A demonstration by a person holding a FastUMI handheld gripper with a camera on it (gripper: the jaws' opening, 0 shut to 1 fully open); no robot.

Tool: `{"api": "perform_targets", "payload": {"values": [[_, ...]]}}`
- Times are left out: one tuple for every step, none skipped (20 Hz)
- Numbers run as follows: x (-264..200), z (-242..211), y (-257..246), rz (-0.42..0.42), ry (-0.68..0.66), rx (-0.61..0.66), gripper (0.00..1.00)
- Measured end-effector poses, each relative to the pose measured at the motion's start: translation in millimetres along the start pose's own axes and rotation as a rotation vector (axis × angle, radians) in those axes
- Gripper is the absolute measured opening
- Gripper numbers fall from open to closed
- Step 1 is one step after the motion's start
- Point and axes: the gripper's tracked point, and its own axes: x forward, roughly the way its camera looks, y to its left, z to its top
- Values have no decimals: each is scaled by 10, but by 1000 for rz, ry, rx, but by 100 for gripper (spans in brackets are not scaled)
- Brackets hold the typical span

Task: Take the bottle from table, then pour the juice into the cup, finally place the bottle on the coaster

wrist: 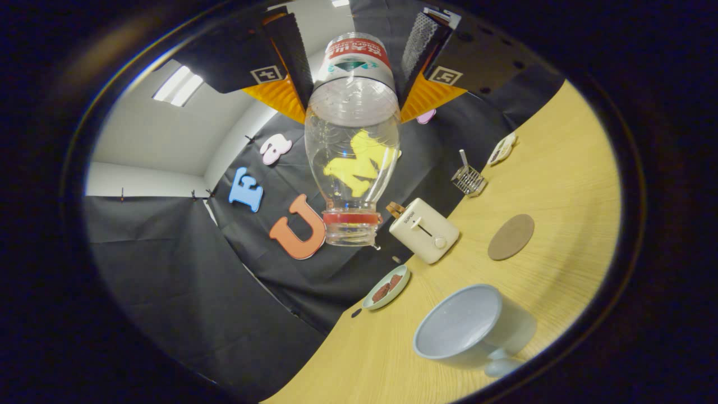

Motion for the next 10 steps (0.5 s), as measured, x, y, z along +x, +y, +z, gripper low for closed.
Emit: {"api": "perform_targets", "payload": {"values": [[2, -3, -37, -7, -1, -8, 79], [11, -1, -68, -10, -2, -13, 79], [11, -2, -102, -16, -2, -19, 79], [-5, 12, -121, -18, -9, -22, 79], [-6, 16, -156, -23, -13, -23, 79], [-20, 38, -176, -24, -17, -19, 79], [-21, 42, -182, -24, -18, -20, 79], [-12, 36, -188, -26, -17, -24, 79], [-8, 49, -190, -30, -19, -24, 79], [-14, 55, -188, -31, -18, -19, 79]]}}
